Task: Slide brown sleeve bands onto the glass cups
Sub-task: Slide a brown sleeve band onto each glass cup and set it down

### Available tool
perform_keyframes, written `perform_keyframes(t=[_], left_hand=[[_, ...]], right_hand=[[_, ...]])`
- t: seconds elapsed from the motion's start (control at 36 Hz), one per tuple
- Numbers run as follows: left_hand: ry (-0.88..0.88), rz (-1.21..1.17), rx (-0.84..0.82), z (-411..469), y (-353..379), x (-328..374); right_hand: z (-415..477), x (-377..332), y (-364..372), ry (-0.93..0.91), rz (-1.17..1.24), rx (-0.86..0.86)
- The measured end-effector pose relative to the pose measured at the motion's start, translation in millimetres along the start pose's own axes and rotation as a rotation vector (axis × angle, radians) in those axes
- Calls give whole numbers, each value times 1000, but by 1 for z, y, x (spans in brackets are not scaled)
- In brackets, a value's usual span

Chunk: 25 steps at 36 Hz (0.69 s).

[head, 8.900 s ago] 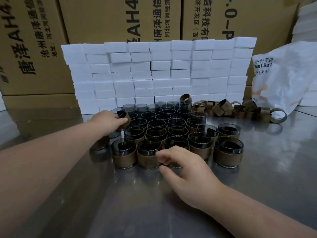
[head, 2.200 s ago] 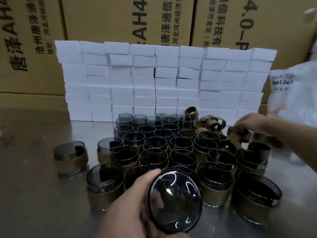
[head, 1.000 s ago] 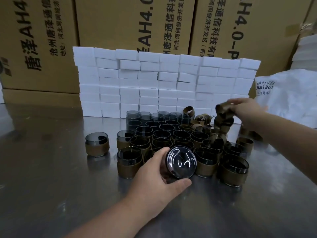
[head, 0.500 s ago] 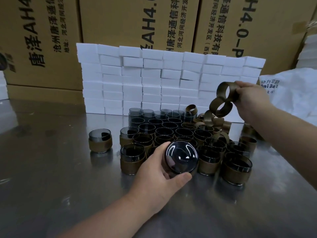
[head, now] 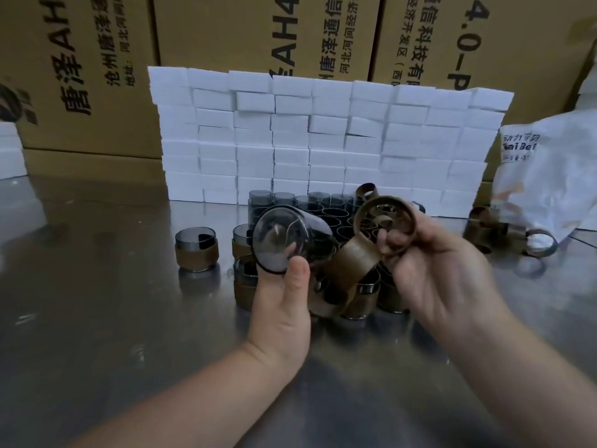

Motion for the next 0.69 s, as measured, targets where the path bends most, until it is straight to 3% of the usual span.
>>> perform_keyframes(t=[0.17,0.28,0.39,0.61,0.69], left_hand=[[20,90,46,-1,-2,0],[58,175,142,0,-11,4],[81,204,200,4,-15,9],[32,111,321,10,-27,9],[-5,86,332,12,-30,5]], right_hand=[[-11,14,-3,8,-144,5],[-26,17,-1,-31,-336,-85],[-30,22,-3,-55,-619,-99],[-37,21,1,-326,-1396,-183],[-38,27,0,-310,-1503,-217]])
Point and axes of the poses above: each hand's wrist, its own z-axis towards the middle knuckle, its own y-axis out of the palm, x = y × z, the point moved 7 cm from there along z, towards the middle knuckle, and after that the axes turned 4 degrees about y, right-handed, at the moved point
